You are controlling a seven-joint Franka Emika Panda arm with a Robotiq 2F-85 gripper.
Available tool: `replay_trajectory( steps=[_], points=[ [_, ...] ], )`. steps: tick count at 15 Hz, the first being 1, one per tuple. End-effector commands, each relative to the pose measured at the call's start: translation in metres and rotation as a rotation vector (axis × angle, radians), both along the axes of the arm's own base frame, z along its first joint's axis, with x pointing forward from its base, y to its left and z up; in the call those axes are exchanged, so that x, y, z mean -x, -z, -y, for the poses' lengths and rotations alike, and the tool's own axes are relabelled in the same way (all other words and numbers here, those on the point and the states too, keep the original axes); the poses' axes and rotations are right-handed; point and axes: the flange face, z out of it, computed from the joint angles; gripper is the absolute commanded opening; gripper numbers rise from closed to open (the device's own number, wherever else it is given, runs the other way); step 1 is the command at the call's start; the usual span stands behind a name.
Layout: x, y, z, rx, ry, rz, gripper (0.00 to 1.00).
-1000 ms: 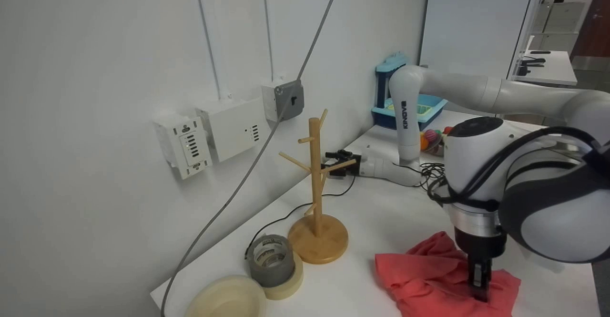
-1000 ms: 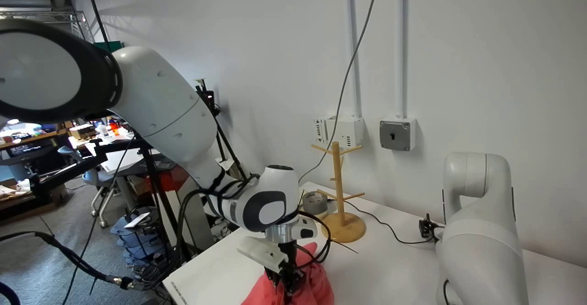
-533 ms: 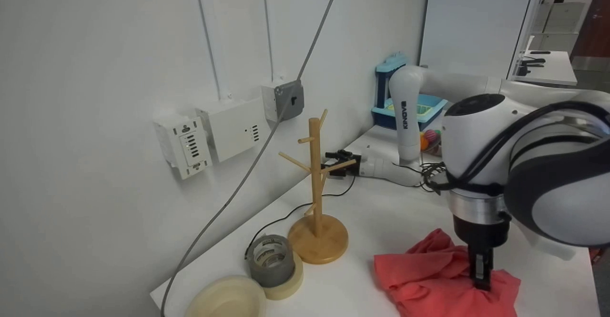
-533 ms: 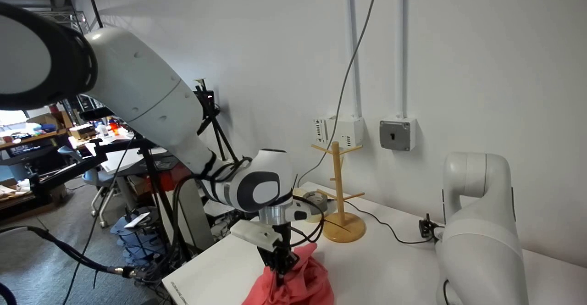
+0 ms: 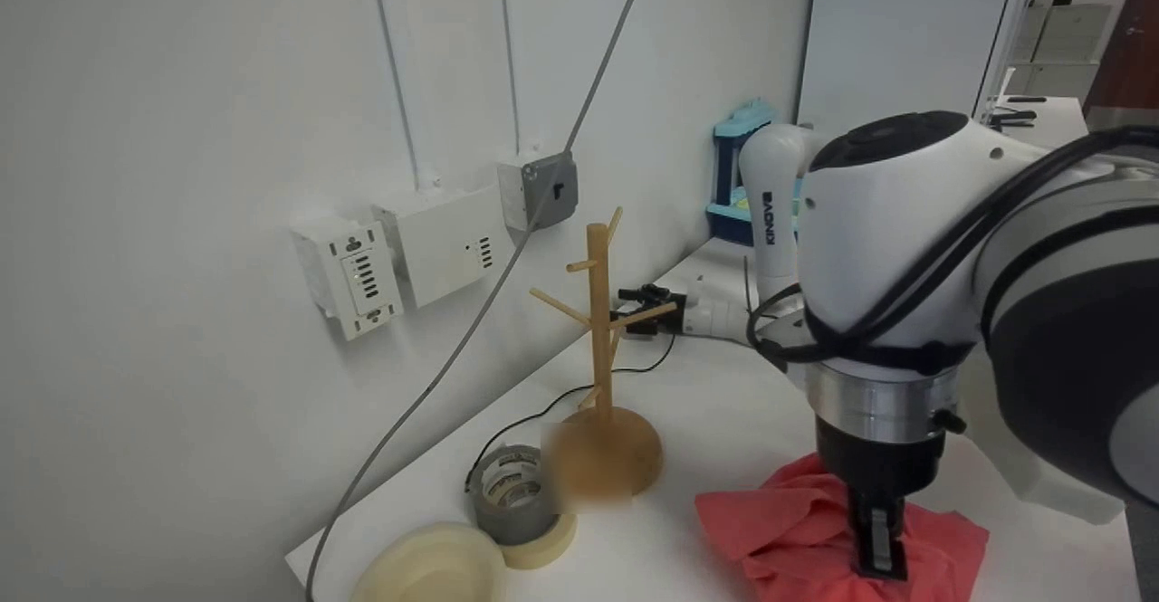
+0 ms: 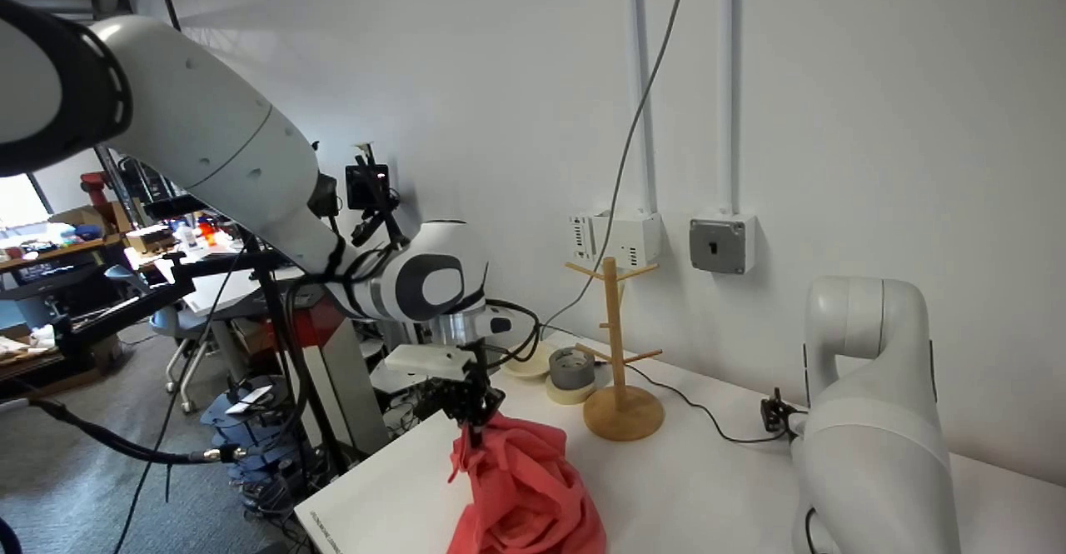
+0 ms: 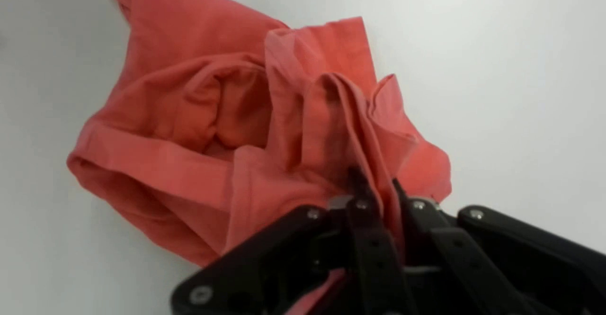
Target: Unfold the shirt
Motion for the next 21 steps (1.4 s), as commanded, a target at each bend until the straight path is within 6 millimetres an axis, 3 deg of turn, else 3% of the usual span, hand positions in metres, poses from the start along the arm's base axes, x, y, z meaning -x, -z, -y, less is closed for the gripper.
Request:
replay_trajectory(
  steps=[1,4,5,7,12,15,21],
  points=[
    [-0.012,-0.008,-0.029,0.002,-0.052,0.067,0.02],
    [-0.020,-0.009,-0.048,0.012,-0.094,0.119,0.02],
    [-0.023,-0.007,-0.053,0.014,-0.100,0.127,0.34],
    [-0.028,-0.004,-0.062,0.020,-0.107,0.136,0.42],
    [-0.036,0.005,-0.075,0.025,-0.111,0.134,0.80],
    [-0.038,0.011,-0.070,0.030,-0.089,0.117,1.00],
    [-0.019,0.039,-0.033,0.131,0.023,-0.048,1.00]
  ],
)
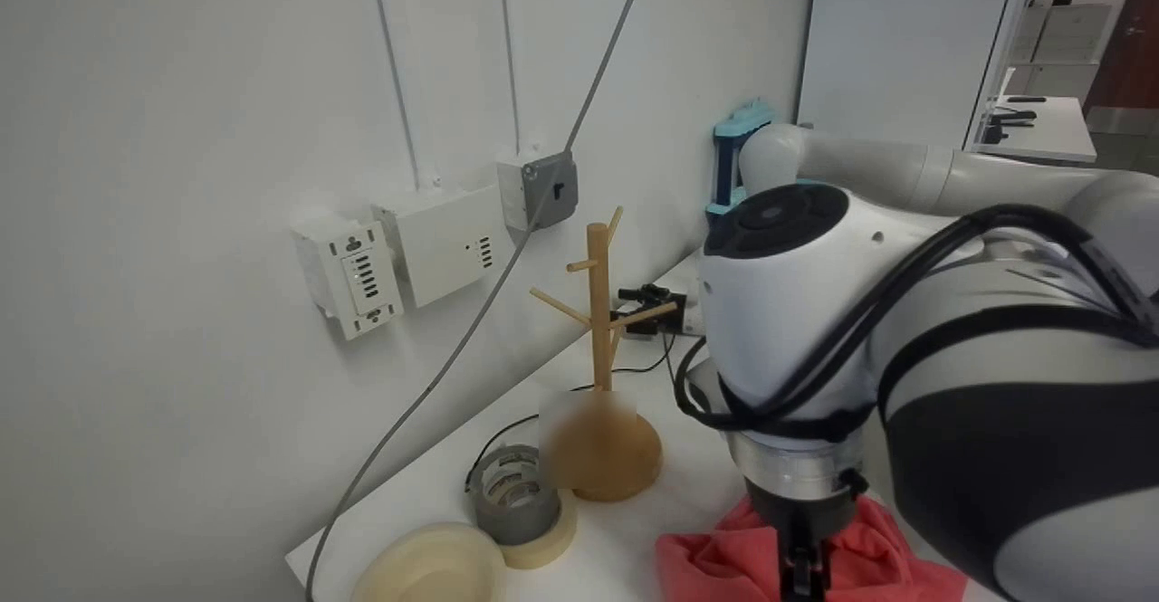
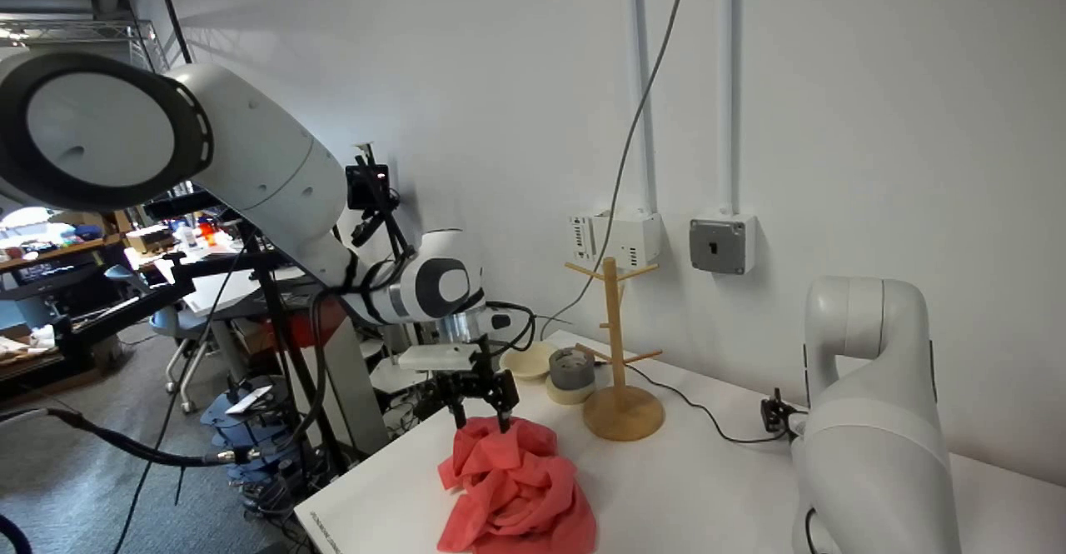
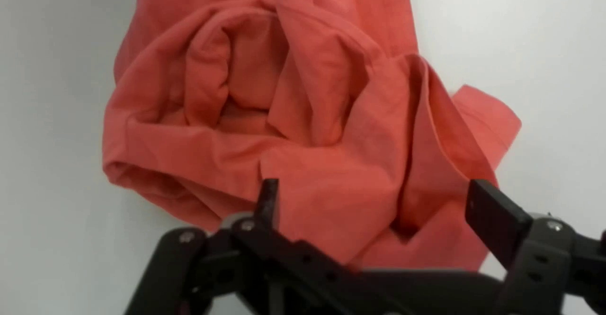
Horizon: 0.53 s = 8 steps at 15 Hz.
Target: Unfold the shirt
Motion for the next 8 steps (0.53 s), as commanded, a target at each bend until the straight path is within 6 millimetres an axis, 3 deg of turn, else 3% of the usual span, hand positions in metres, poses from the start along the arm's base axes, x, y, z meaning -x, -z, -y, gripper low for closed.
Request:
replay_trajectory(
  steps=[1,8],
  points=[
    [0.013,0.013,0.014,0.059,0.066,-0.106,1.00],
    [0.034,0.022,-0.005,0.096,0.044,-0.197,1.00]
  ],
)
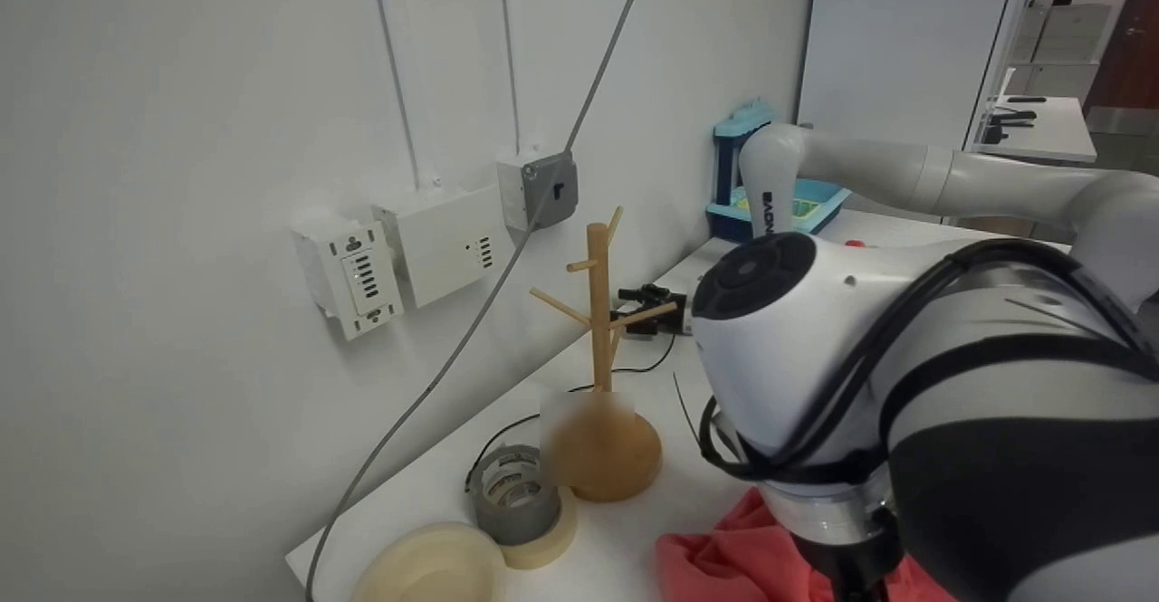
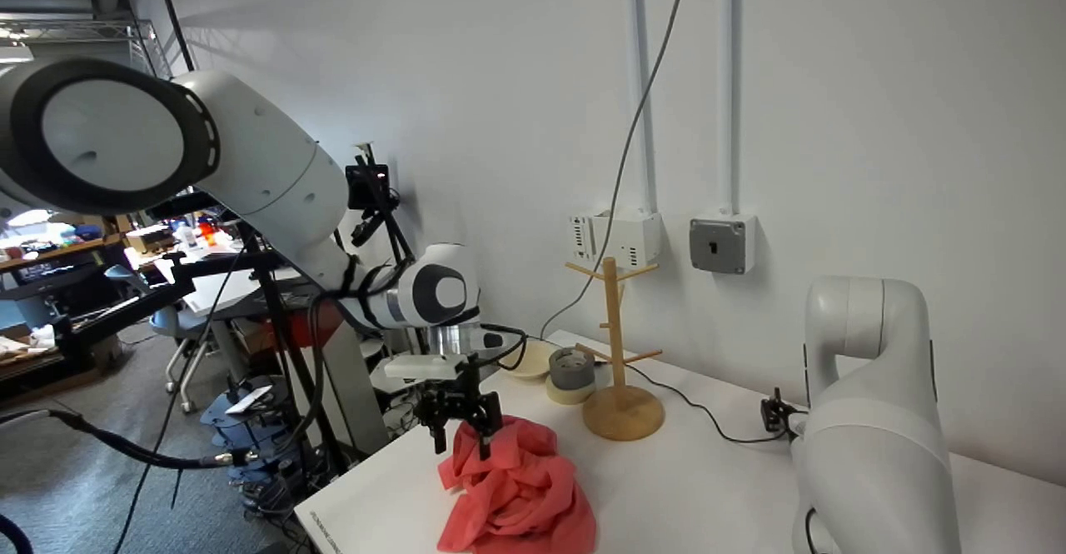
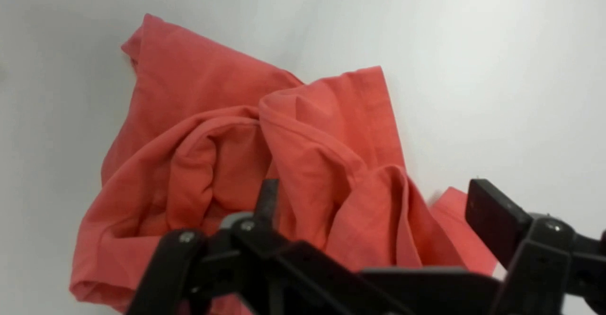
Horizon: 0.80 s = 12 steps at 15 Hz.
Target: Unfold the shirt
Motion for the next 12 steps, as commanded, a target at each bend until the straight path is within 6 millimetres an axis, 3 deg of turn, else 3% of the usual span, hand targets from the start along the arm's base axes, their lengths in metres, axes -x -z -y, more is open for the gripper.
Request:
replay_trajectory(
  steps=[1,7,12],
  points=[
    [0.010,0.005,-0.011,0.001,0.015,-0.046,1.00],
    [0.007,0.018,-0.022,-0.060,0.001,-0.012,0.91],
    [-0.001,0.017,-0.030,-0.095,-0.029,0.077,0.48]
  ],
)
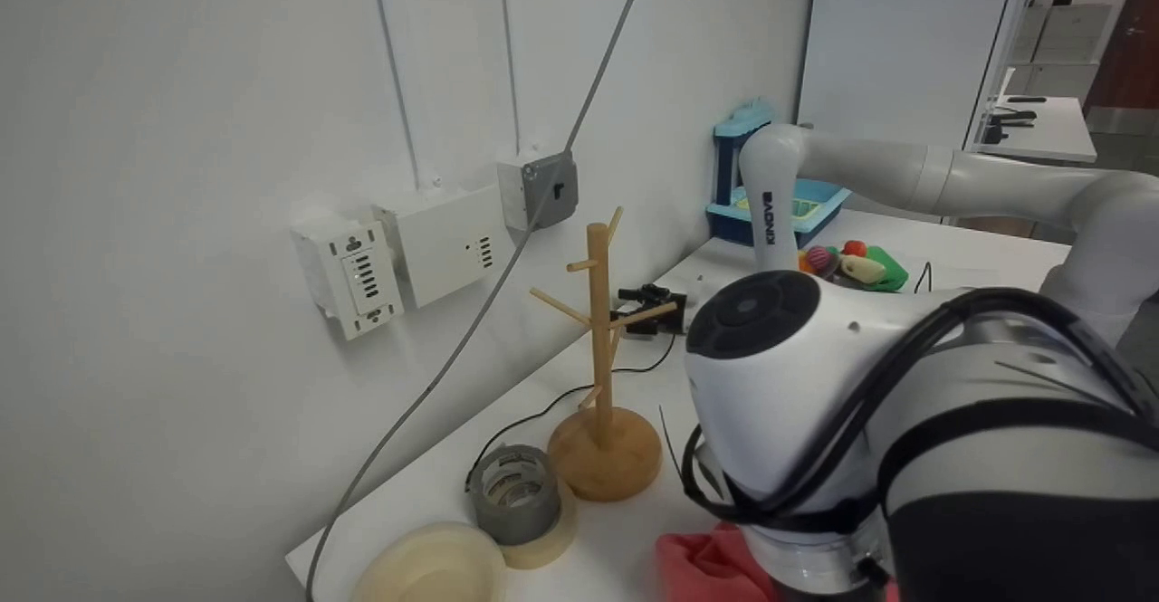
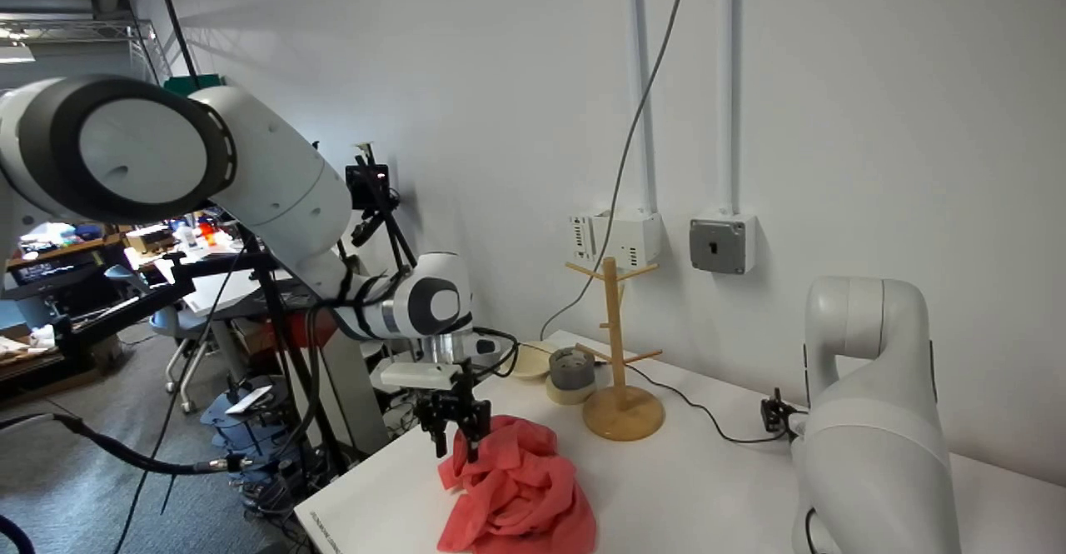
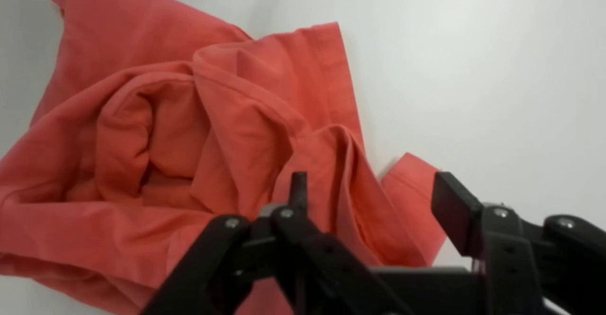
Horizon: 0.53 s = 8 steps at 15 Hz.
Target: Unfold the shirt
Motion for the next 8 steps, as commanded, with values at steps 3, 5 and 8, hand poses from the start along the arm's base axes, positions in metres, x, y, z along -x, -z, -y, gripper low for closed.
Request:
replay_trajectory(
  steps=[3,5,8],
  points=[
    [-0.0059,-0.0009,-0.0066,-0.034,-0.022,0.068,0.23],
    [-0.0070,-0.0011,-0.0068,-0.035,-0.028,0.078,0.10],
    [-0.0106,-0.0073,-0.0101,-0.023,-0.038,0.100,0.00]
  ],
)
